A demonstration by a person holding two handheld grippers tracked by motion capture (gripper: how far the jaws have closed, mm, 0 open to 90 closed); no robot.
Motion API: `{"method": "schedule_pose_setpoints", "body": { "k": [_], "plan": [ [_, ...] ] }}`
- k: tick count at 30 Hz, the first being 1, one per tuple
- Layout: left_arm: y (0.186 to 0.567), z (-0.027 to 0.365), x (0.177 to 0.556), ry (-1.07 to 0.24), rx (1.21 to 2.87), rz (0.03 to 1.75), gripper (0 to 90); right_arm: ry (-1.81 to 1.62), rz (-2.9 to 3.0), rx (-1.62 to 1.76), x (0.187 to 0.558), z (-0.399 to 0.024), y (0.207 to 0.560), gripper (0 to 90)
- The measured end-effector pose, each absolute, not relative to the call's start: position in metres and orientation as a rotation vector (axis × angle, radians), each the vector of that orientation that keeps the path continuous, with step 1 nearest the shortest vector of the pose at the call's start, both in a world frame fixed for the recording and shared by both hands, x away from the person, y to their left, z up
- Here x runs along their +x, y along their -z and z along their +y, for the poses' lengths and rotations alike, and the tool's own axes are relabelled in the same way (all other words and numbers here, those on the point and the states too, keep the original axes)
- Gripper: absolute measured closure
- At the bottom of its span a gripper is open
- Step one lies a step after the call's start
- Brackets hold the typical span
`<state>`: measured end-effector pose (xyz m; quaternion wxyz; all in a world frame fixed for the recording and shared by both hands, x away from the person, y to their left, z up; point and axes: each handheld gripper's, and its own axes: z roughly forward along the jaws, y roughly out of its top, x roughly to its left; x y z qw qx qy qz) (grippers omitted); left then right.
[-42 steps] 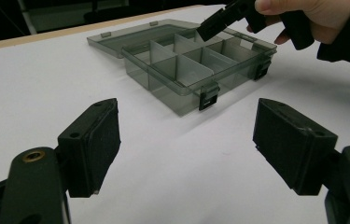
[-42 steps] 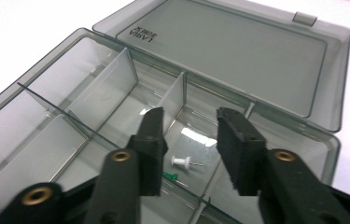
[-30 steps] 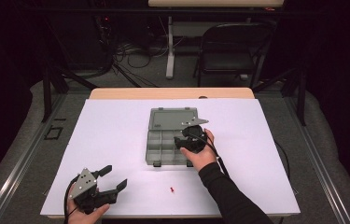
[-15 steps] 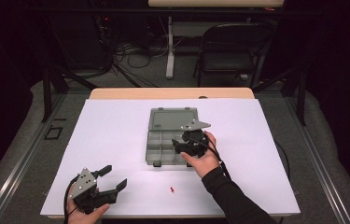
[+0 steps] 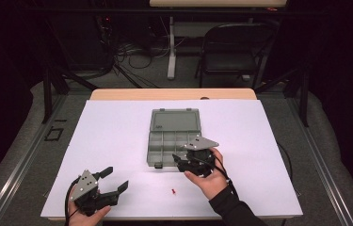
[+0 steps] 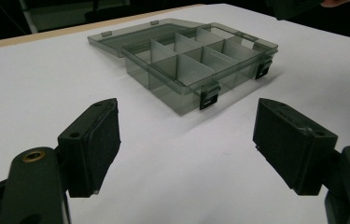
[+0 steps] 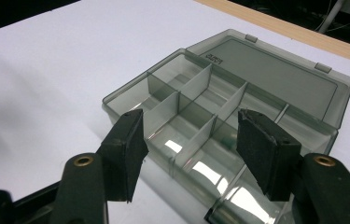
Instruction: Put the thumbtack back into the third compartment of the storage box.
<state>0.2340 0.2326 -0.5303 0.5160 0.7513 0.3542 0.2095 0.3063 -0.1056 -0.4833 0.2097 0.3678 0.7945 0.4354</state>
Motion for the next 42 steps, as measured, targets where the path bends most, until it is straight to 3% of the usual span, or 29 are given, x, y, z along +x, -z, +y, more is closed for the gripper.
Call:
{"method": "schedule_pose_setpoints", "body": {
  "k": [19,42],
  "plan": [
    [0.530,0.232,0.234,-0.506,1.805,0.851,22.9,-1.230,2.242,1.004,0.263,-0.110,0.517,42.9],
    [0.530,0.233,0.234,-0.505,1.803,0.850,22.9,-1.184,2.383,0.969,0.252,-0.093,0.556,65.3]
  ]
}}
